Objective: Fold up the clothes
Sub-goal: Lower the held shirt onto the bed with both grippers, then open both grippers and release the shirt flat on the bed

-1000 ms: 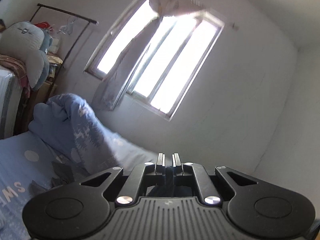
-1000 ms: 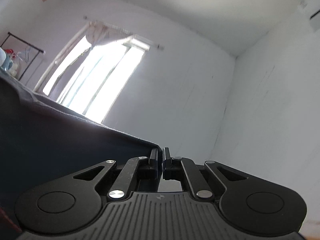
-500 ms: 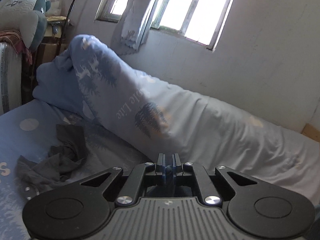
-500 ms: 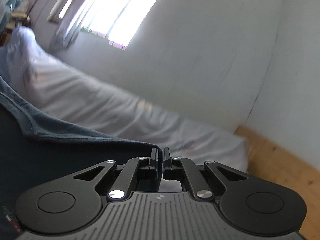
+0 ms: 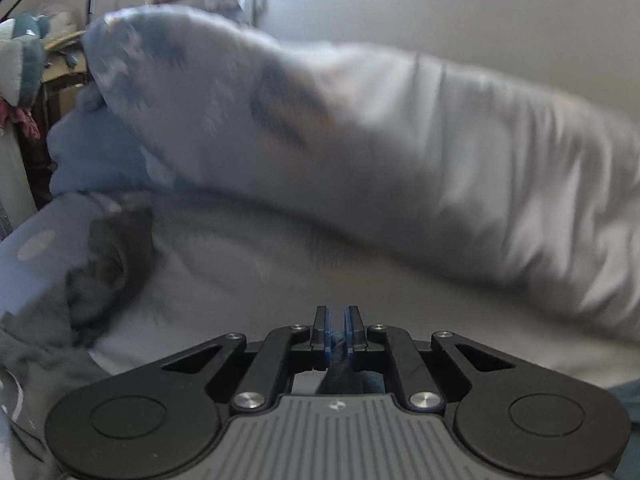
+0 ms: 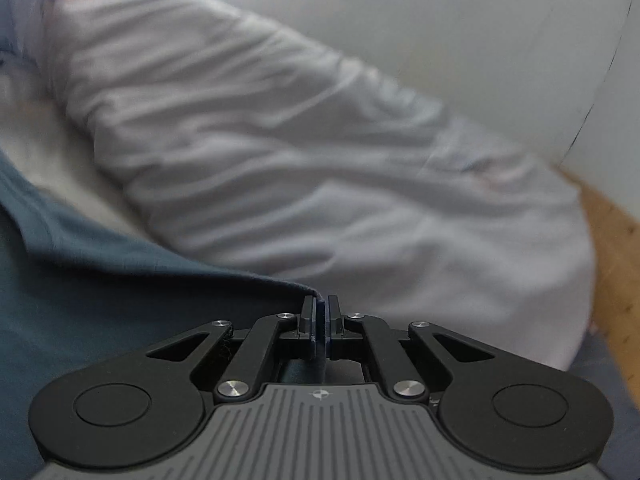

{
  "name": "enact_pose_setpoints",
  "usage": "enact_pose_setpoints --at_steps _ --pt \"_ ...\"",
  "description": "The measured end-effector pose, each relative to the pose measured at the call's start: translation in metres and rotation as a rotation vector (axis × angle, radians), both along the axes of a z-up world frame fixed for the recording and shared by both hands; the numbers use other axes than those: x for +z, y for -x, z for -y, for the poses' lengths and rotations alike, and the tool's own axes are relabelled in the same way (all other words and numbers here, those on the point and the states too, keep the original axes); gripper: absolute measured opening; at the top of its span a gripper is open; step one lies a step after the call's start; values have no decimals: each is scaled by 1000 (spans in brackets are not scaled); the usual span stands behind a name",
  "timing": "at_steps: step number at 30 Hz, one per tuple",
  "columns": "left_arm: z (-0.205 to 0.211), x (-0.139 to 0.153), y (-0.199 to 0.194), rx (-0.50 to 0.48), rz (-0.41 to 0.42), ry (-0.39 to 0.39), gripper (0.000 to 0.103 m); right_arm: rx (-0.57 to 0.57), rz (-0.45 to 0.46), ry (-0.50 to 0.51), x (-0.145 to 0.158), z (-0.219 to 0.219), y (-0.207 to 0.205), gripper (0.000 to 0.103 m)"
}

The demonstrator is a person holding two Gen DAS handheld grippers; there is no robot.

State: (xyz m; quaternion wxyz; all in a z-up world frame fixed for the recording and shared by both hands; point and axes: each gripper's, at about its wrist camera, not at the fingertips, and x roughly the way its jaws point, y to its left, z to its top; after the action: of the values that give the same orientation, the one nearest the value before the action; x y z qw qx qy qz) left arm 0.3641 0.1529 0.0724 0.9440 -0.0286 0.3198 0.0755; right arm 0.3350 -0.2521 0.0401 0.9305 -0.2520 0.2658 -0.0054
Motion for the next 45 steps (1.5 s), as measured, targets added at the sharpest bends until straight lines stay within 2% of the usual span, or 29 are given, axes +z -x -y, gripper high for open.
enact_pose_setpoints --at_steps 1,5,7,8,9,12,16,20,22,24,26,31,35,40,44,45 --pt "1 -9 -1 3 -20 -12 6 -6 -19 2 -11 -1 -5 0" --pt "-10 -21 1 -15 -27 96 13 -38 -62 10 -30 0 -12 1" --pt "-14 -21 4 -33 -17 99 28 -52 -77 1 -30 3 -12 7" --pt "-16 -21 8 -37 -12 112 44 -63 -84 0 -30 5 -12 22" --pt "-19 -20 13 -42 -5 126 54 -73 -87 -2 -30 8 -11 41" --pt "-29 -15 33 -70 27 187 58 -75 -89 -35 -25 19 1 52" --pt "-43 -5 66 -83 21 243 63 -48 -116 -80 -15 33 29 57" --pt "-59 13 116 -99 24 307 63 -13 -103 -131 9 33 85 59" --pt "-69 30 151 -113 49 326 64 2 -83 -183 26 37 123 59" --pt "-79 47 187 -128 74 345 66 16 -60 -235 47 42 171 66" --pt "-86 66 226 -152 97 354 66 44 -56 -286 64 45 217 67" --pt "-101 125 338 -166 140 319 66 138 -66 -425 106 41 342 67" --pt "-118 180 437 -155 203 314 67 197 -74 -563 140 33 426 67" --pt "-131 246 553 -119 360 292 76 302 -93 -650 171 12 511 68" --pt "-134 277 624 -103 443 264 78 399 -150 -650 175 -8 556 68" --pt "-134 280 638 -101 454 264 81 409 -165 -656 172 -12 562 68"
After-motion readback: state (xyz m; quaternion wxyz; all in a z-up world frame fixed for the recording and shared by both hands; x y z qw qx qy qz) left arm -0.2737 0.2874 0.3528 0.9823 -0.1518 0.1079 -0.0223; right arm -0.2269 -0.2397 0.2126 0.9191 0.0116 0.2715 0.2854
